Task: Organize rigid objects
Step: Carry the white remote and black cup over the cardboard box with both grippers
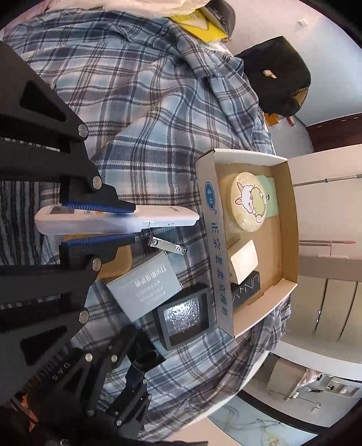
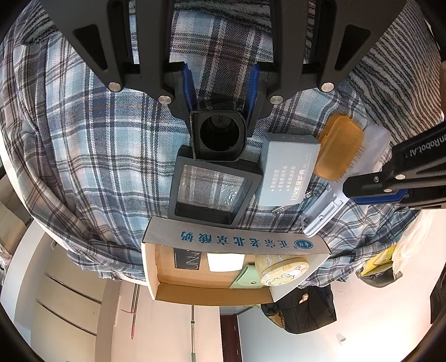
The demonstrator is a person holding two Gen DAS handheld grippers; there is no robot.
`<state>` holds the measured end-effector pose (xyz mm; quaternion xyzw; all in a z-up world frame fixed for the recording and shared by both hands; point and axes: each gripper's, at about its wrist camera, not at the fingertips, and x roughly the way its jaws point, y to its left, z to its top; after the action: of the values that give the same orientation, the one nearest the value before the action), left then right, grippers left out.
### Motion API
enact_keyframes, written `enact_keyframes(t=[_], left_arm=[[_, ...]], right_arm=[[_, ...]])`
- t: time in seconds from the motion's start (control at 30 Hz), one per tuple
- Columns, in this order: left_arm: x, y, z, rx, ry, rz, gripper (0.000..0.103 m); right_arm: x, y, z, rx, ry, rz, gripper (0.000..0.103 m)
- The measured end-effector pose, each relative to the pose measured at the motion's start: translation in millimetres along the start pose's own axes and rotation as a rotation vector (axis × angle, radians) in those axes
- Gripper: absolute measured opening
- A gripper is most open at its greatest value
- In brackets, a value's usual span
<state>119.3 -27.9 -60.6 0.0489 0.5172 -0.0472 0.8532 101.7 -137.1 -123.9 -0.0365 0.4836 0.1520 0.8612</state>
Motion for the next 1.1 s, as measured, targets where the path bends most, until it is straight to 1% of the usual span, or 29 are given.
enact_keyframes(t=[0.07, 0.3, 0.4, 0.53, 0.57, 0.63, 0.77, 0.93, 1.0, 1.07, 1.1], left_arm=[[0, 1, -1, 0.005, 0.002, 0.023, 0.017], [1, -1, -1, 0.041, 0.009, 0.041, 0.017], [1, 3, 0, 0.025, 0.016, 0.019, 0.017], [10, 7, -2, 0.002, 0.059, -0.013, 0.019], [13, 7, -2, 0.0, 0.067, -0.014, 0.02], [13, 8, -3, 0.002, 0.055, 0.005, 0.02], [18, 16, -2, -0.029, 0.075, 0.002, 0.02], [18, 25, -3, -0.078, 0.085, -0.036, 0.02], [22, 22, -4, -0.05, 0.095, -0.028, 0.02], [33, 15, -8, -0.019, 0.134, -0.008, 0.02], [33, 14, -9, -0.013, 0.115, -0.001, 0.02]], right_arm=[[0, 0, 0, 0.0, 0.0, 0.001, 0.029], [0, 0, 0, 0.001, 0.0, 0.001, 0.03], [-1, 0, -1, 0.001, 0.0, 0.002, 0.03], [-1, 0, -1, 0.002, 0.0, 0.002, 0.03], [-1, 0, 0, 0.002, 0.0, 0.002, 0.03], [-1, 0, 0, 0.002, 0.0, 0.003, 0.029], [-1, 0, 0, 0.002, 0.001, 0.002, 0.03], [-1, 0, 0, 0.002, 0.001, 0.002, 0.03], [-1, 0, -1, 0.001, 0.001, 0.001, 0.029], [-1, 0, -1, 0.001, 0.001, 0.001, 0.03], [-1, 0, -1, 0.001, 0.001, 0.002, 0.029]])
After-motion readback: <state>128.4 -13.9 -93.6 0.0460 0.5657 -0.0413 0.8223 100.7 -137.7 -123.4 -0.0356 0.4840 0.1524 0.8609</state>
